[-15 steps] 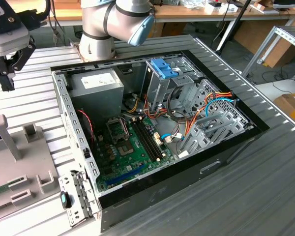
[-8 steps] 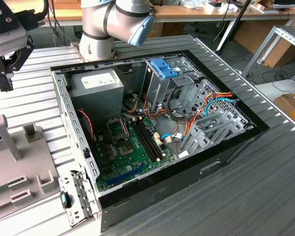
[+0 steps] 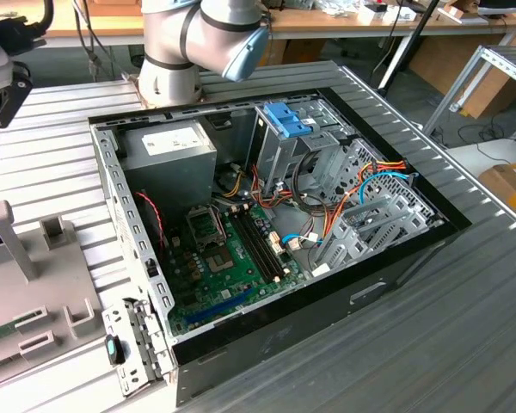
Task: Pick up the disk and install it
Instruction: 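Reach for the disk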
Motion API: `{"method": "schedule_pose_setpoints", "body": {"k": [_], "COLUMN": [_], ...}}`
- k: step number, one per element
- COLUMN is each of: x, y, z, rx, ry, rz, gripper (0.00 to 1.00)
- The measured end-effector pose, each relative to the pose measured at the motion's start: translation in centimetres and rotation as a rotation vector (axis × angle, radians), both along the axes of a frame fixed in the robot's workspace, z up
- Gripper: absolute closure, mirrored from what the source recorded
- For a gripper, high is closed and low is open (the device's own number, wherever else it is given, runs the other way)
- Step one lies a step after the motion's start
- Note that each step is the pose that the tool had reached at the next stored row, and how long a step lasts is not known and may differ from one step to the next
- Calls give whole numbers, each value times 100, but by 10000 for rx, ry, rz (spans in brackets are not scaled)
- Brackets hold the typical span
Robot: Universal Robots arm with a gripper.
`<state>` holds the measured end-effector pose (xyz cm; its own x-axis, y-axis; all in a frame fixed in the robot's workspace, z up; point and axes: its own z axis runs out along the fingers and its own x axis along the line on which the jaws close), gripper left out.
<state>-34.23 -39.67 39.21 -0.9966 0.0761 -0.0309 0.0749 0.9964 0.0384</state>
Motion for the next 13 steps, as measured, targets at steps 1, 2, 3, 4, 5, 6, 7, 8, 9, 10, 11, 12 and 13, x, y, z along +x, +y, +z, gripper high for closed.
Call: {"method": "schedule_pose_setpoints", "body": {"k": [1, 2, 3, 4, 5, 6, 7, 8, 9, 10, 11, 12, 13], "x": [-32, -48, -71, -105, -136, -155, -158, -159, -160, -160, -160, -160, -160], "y": [0, 0, 0, 0, 0, 0, 0, 0, 0, 0, 0, 0, 0], "z": [0, 1, 0, 0, 0, 0, 0, 0, 0, 0, 0, 0, 0], "rx": [-1, -1, 0, 0, 0, 0, 0, 0, 0, 0, 0, 0, 0], "ry": [1, 1, 0, 0, 0, 1, 0, 1, 0, 0, 0, 0, 0], "rz": [-1, 0, 0, 0, 0, 0, 1, 0, 0, 0, 0, 0, 1], "gripper": [89, 89, 89, 89, 89, 89, 89, 89, 89, 89, 89, 89, 89]}}
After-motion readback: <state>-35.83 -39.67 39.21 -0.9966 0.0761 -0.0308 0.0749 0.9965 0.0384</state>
